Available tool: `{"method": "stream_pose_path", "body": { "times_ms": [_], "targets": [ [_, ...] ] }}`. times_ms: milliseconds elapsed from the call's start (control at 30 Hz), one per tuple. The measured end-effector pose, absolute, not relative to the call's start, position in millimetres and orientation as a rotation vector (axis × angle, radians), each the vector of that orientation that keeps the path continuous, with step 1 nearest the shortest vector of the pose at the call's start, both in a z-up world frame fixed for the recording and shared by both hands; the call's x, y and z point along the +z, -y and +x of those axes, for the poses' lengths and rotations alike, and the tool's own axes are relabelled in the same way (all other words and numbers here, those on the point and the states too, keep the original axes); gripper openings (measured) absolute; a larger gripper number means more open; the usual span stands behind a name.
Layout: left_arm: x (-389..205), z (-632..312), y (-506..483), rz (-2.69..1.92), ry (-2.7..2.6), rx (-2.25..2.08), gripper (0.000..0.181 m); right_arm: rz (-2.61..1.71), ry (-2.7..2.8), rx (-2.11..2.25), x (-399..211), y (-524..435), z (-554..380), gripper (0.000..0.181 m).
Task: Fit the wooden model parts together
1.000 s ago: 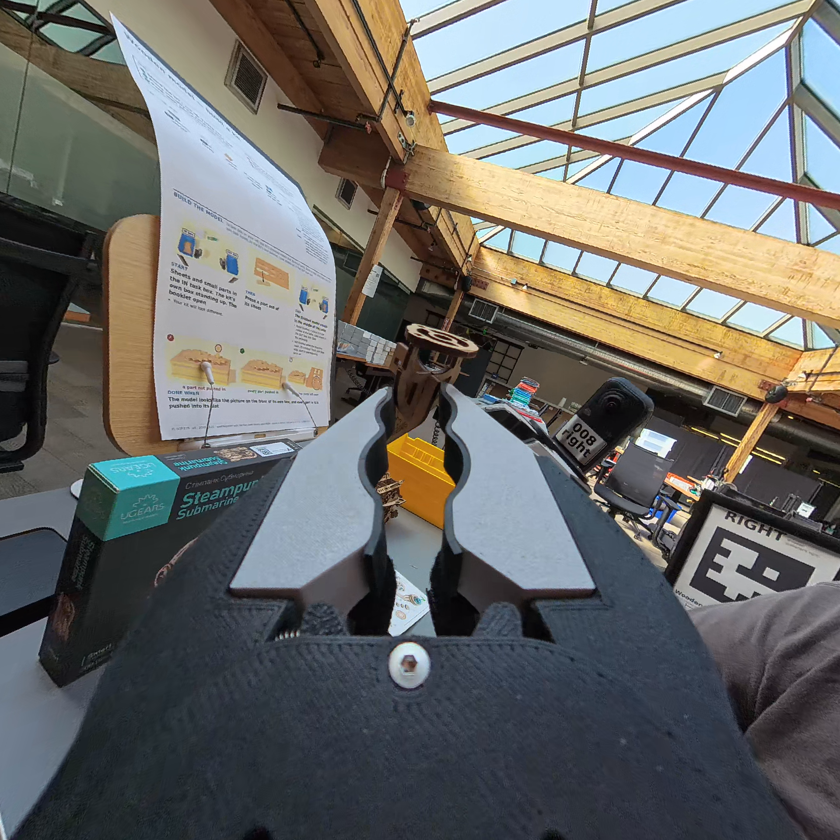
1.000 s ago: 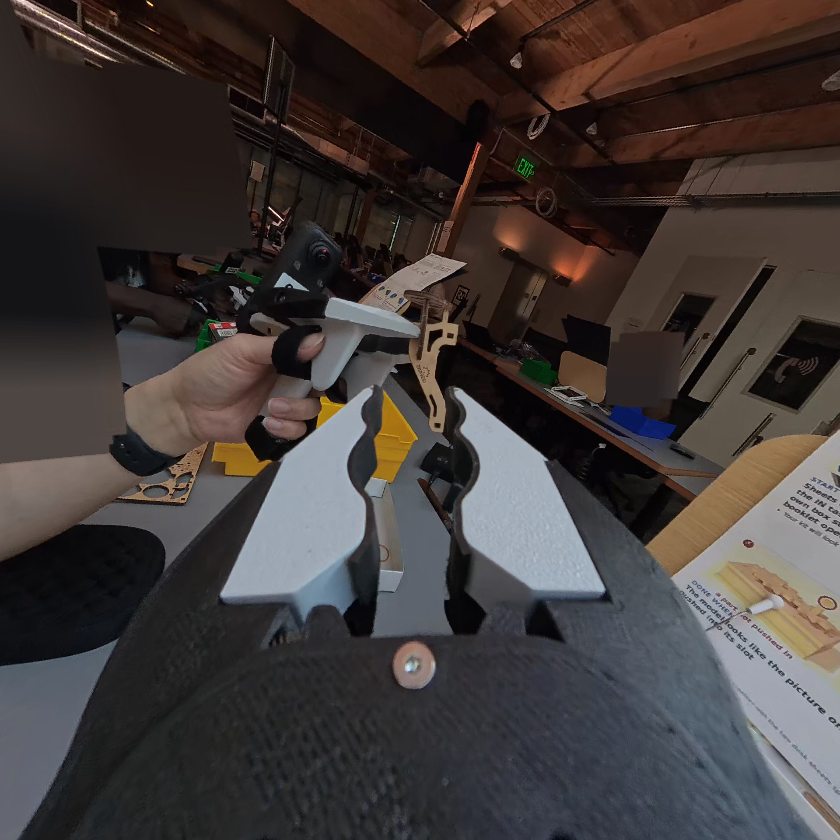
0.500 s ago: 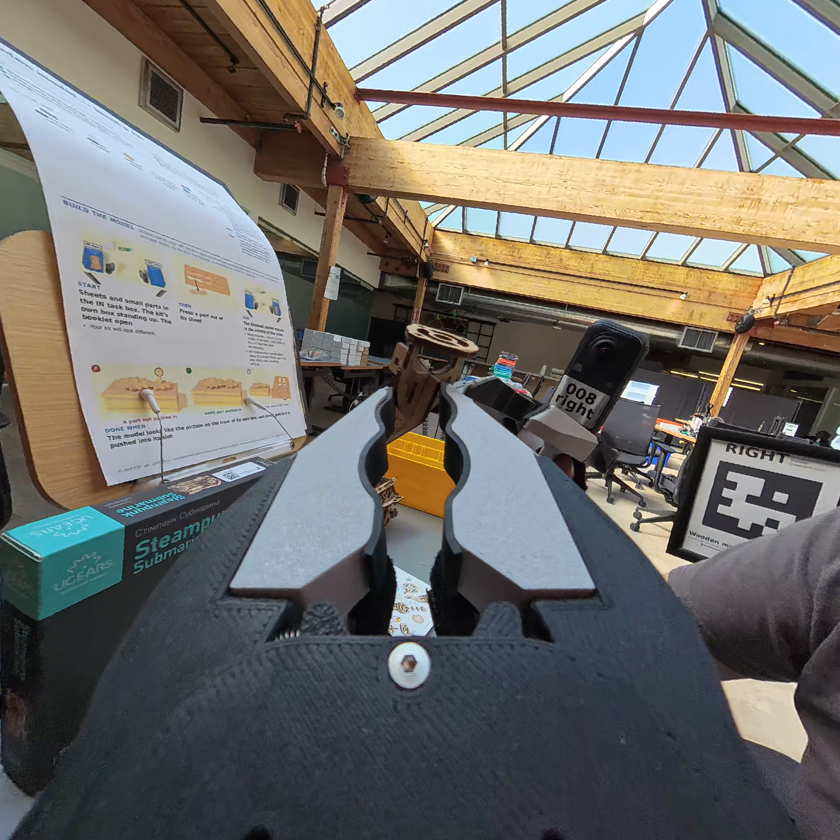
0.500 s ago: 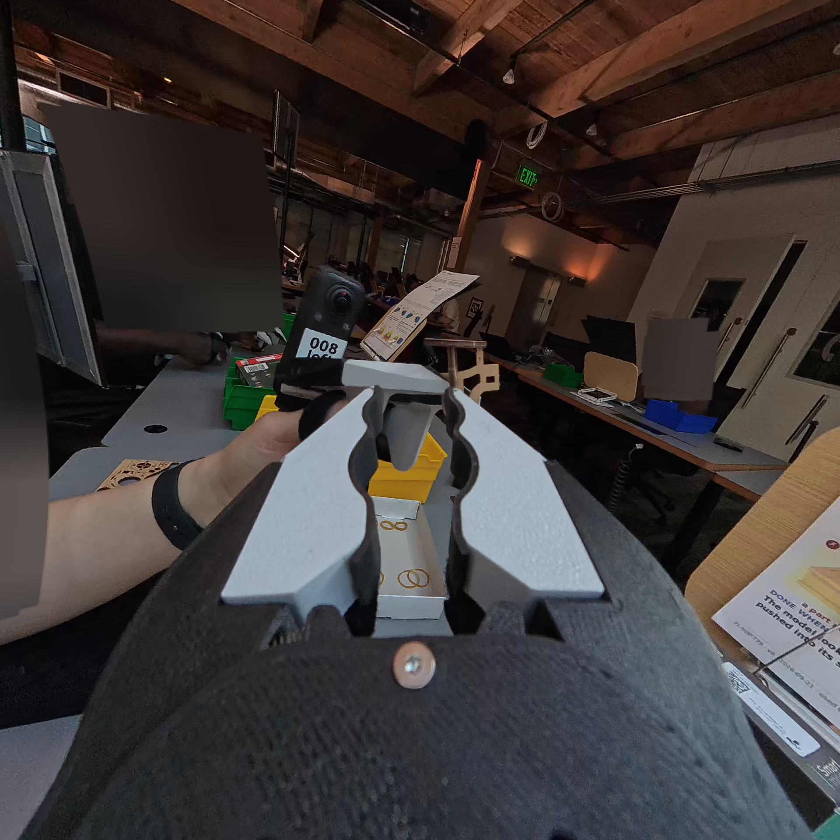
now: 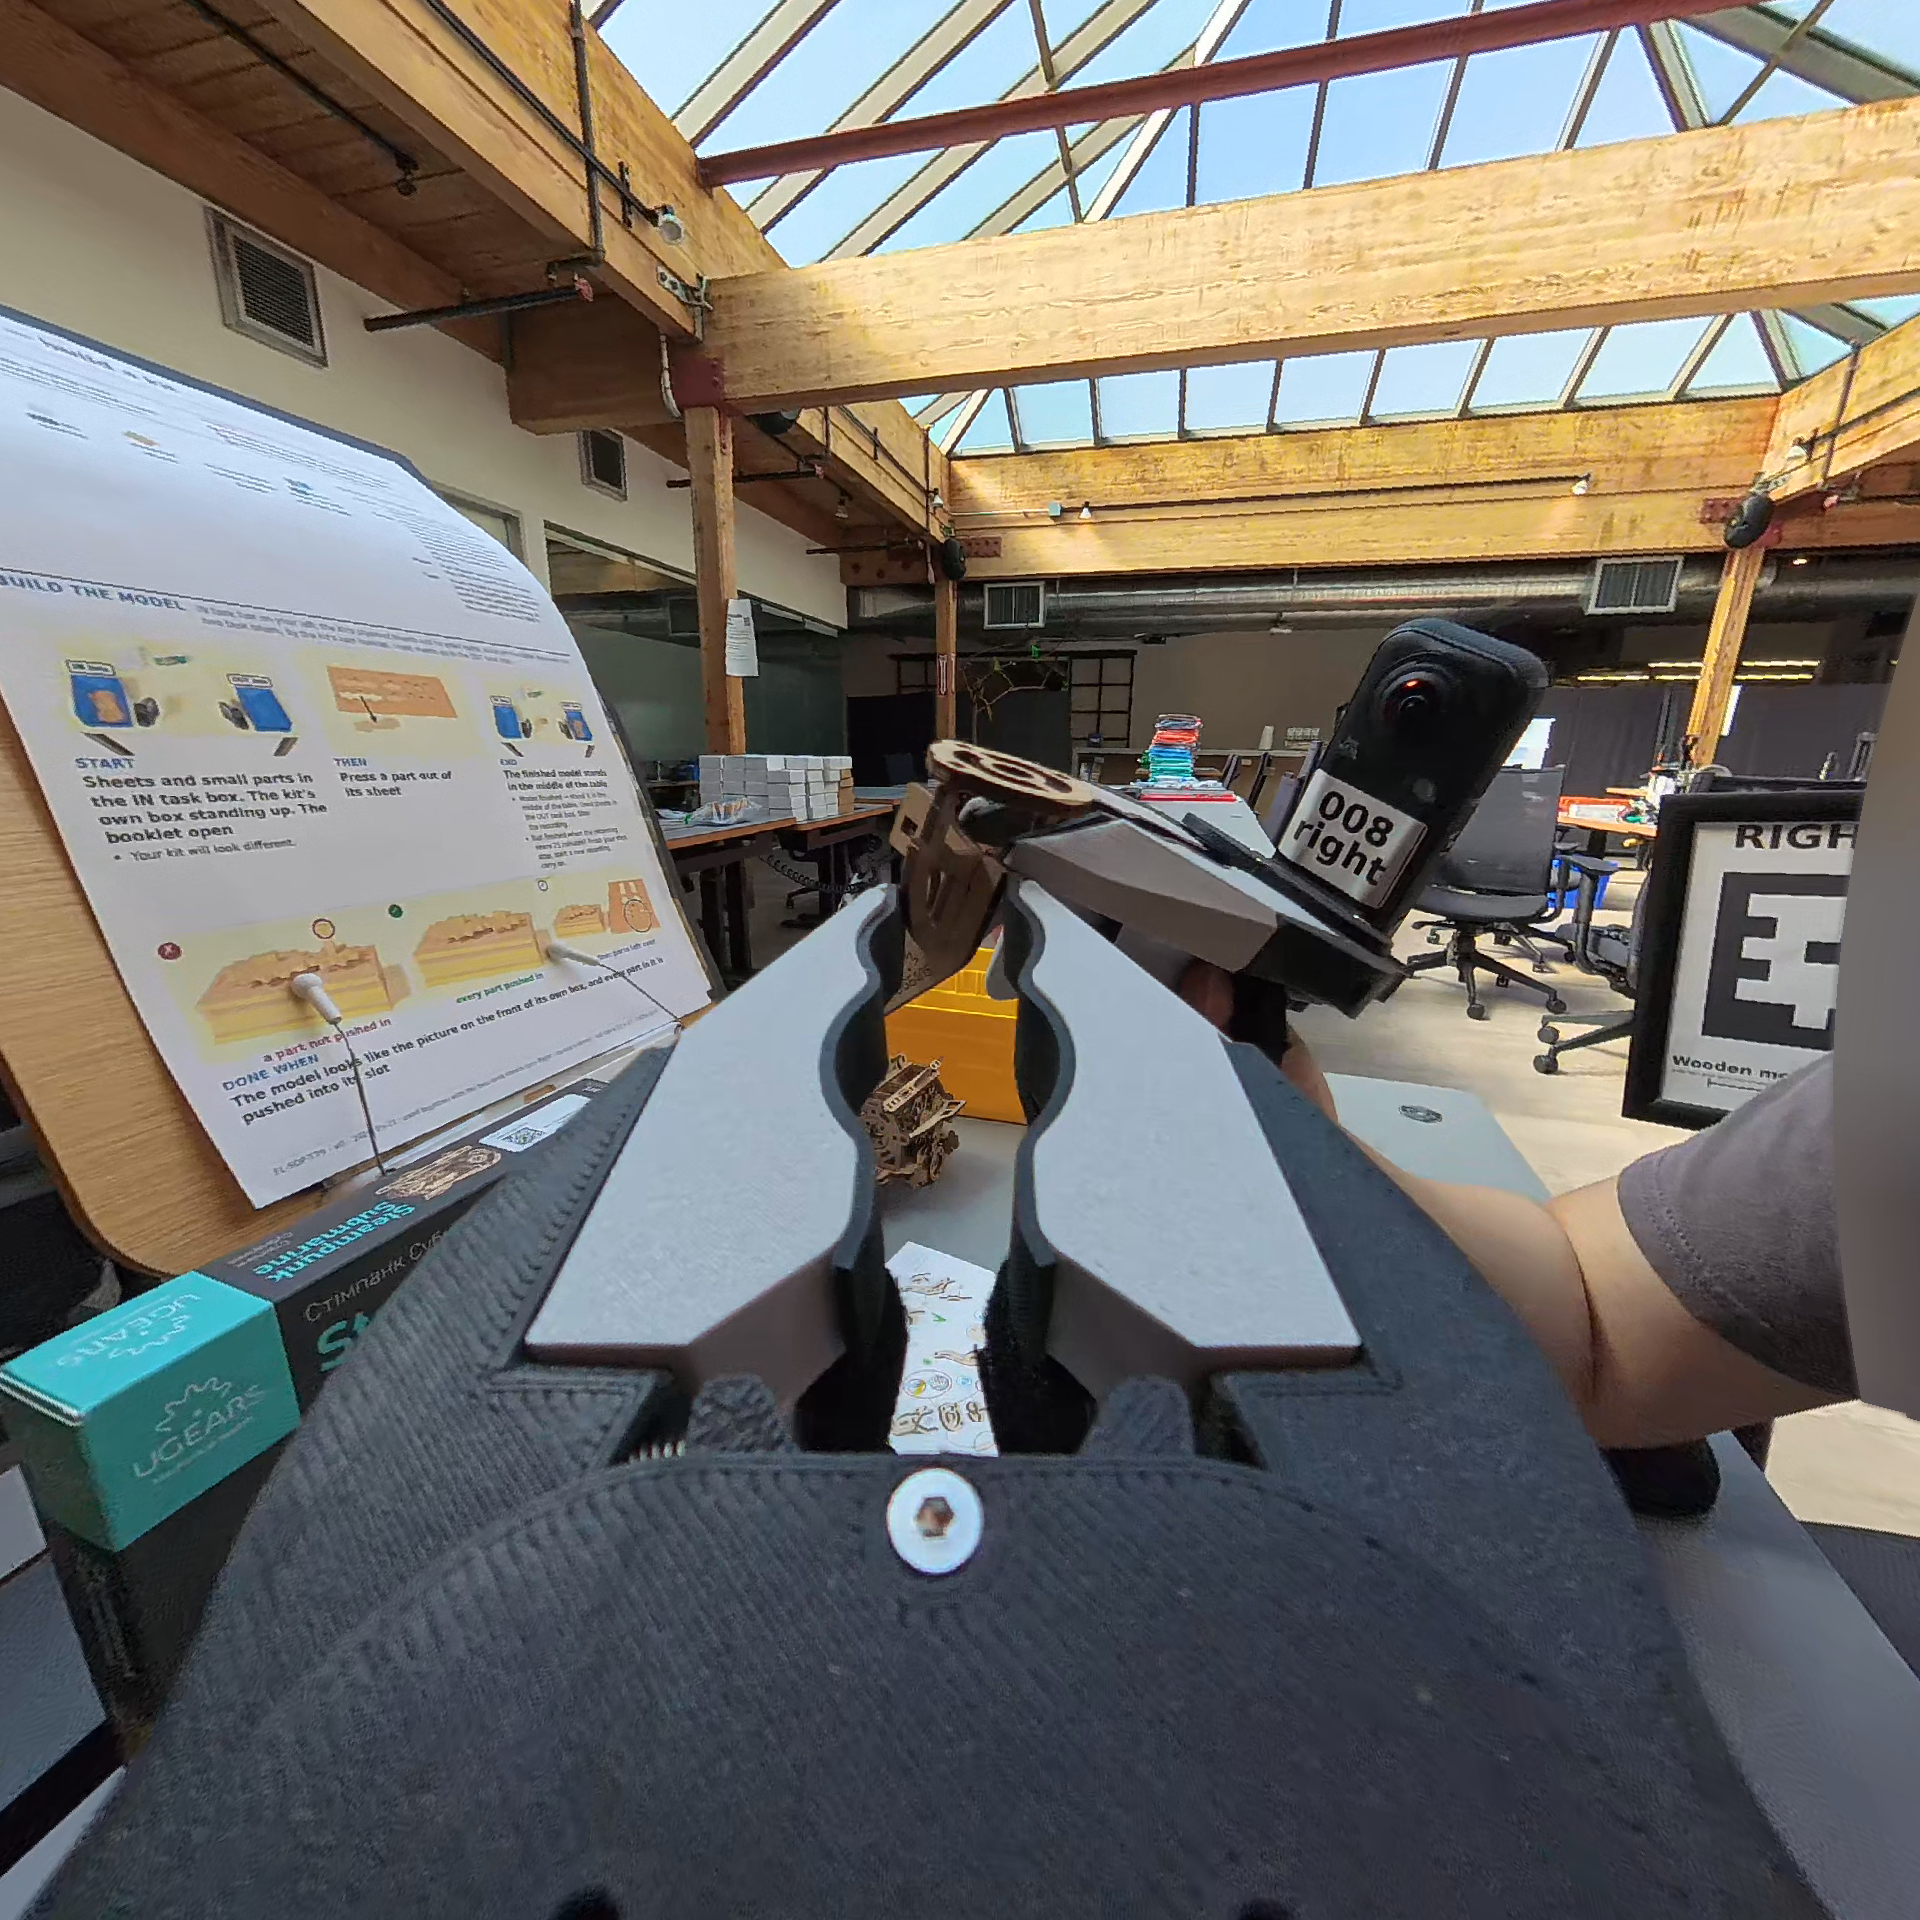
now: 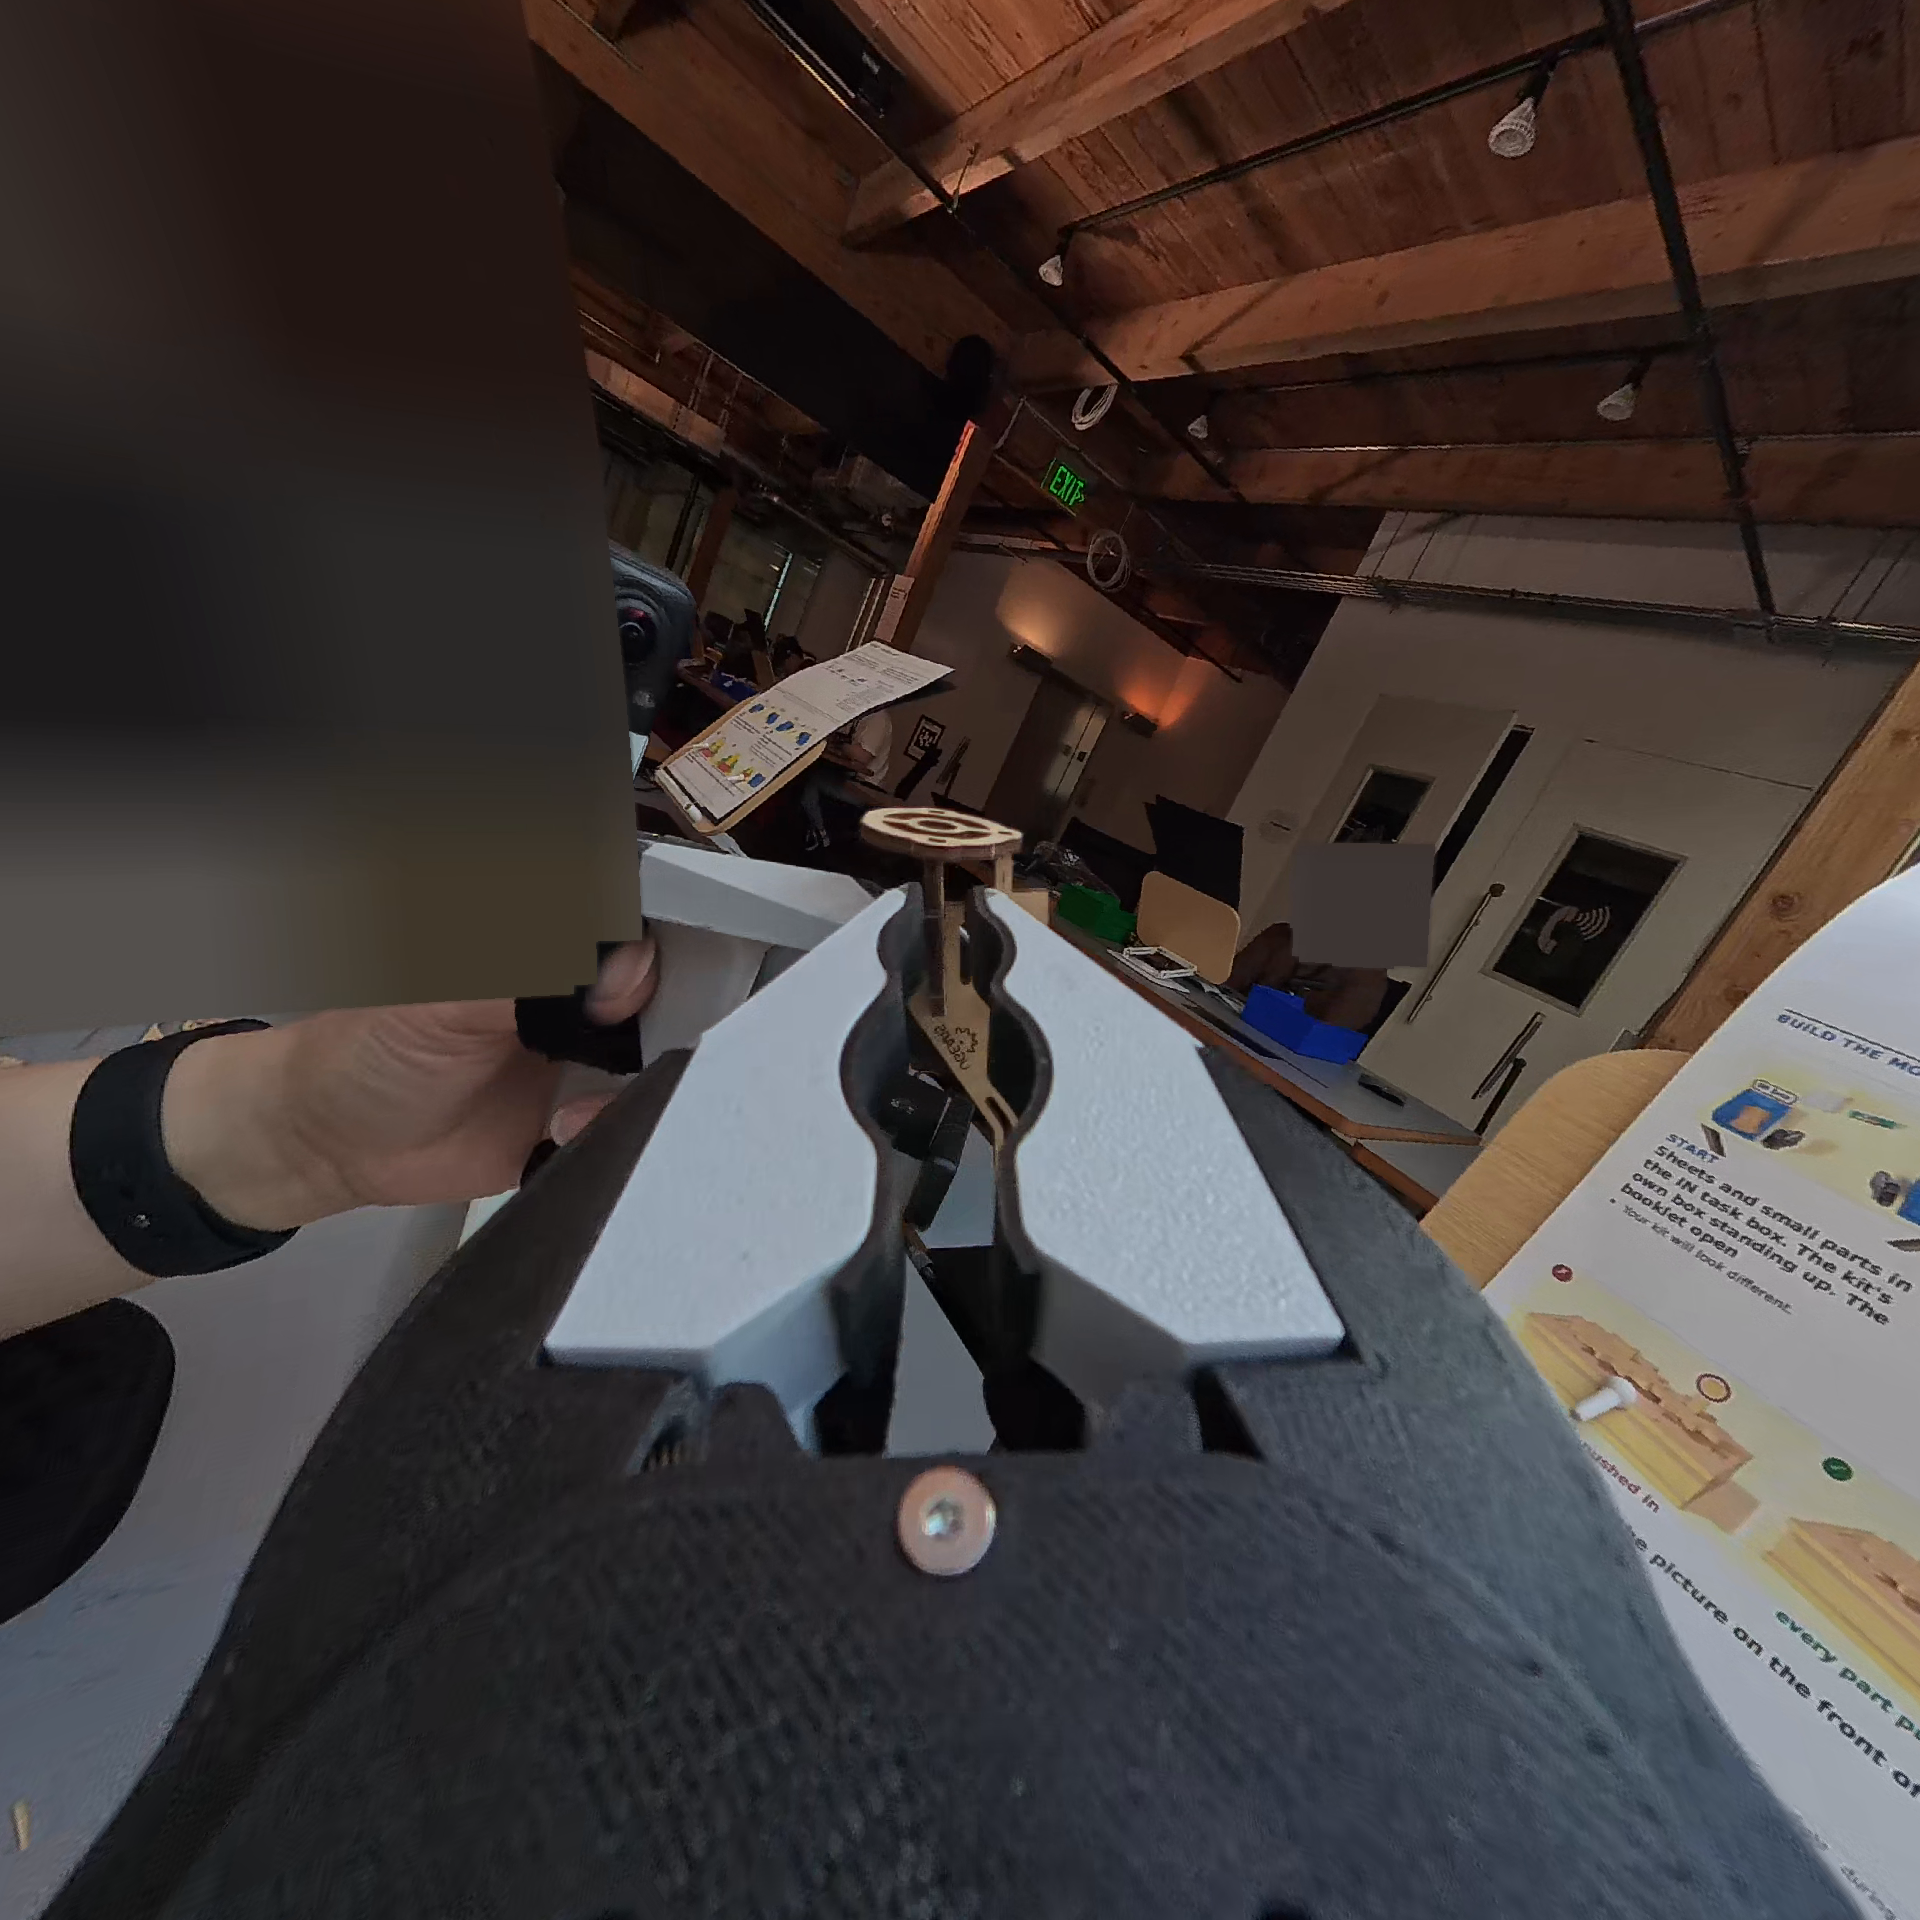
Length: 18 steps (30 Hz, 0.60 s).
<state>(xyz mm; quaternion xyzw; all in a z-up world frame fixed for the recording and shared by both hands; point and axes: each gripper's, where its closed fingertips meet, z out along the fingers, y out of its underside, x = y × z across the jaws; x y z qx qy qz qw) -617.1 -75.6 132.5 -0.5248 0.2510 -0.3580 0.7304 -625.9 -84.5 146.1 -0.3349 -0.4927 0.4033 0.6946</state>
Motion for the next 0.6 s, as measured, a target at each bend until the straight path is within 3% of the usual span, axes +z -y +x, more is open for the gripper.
{"method": "stream_pose_path", "body": {
  "times_ms": [600],
  "targets": [
    [142, -619, 94, -1.080, -0.668, -0.624, 0.022, -0.569, 1.167, 0.986, 150, 102, -612, 0.001]
  ]
}}
